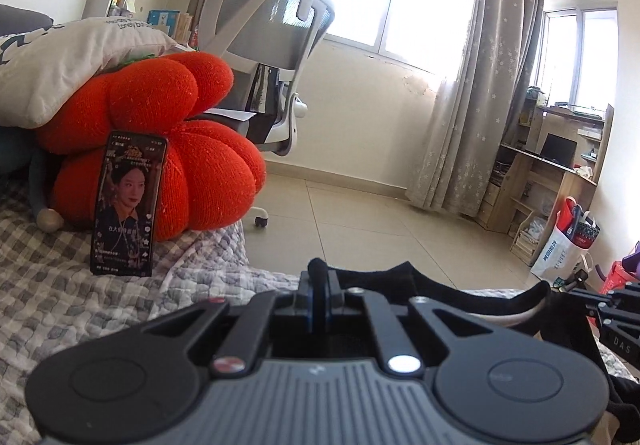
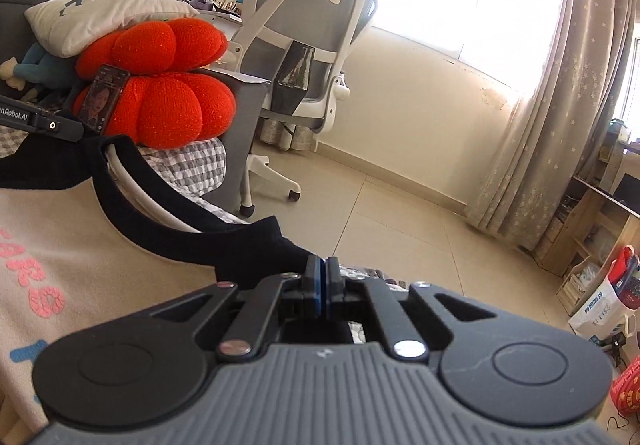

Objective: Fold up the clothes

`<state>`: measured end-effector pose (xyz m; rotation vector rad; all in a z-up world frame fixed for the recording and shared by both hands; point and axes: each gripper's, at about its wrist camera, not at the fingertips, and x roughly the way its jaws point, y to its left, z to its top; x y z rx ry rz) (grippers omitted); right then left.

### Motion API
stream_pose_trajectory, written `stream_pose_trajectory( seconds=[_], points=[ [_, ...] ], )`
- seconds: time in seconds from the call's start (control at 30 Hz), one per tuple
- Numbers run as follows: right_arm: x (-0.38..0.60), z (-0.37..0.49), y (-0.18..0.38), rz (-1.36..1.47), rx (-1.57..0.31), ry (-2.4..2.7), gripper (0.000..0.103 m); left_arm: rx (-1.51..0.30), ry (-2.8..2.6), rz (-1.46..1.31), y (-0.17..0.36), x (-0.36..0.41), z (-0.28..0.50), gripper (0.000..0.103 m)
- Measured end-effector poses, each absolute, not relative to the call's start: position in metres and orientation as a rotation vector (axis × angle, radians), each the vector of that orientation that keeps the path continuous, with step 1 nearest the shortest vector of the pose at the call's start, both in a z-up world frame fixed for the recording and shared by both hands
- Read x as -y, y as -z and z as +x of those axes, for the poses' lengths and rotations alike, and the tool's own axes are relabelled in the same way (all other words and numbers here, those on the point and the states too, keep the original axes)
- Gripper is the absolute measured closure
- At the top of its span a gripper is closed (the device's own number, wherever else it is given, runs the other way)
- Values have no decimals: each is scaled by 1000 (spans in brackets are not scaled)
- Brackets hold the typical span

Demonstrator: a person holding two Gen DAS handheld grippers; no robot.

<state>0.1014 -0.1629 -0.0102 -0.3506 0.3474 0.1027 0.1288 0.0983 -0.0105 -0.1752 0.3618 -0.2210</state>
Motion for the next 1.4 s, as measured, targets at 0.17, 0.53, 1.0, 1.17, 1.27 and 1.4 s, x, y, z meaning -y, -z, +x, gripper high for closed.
stream_pose_trajectory(
  seconds=[0.17,0.53,1.0,1.17,1.27,1.4],
  points=[
    [163,139,20,-370,-360,-62,100,-356,189,-138,18,-88,163,98],
    [157,207,54,-421,-460,-15,100,-470,117,-83,55,-75,232,98],
    [162,219,53,-394,-571,-43,103,-559,101,-102,63,-76,240,91],
    [170,211,41,-332,-603,-56,97,-578,115,-135,52,-80,228,72],
    [176,203,35,-288,-626,-61,92,-586,127,-134,46,-80,216,69],
    [183,187,30,-247,-658,-73,91,-594,142,-127,41,-80,197,66]
  ],
)
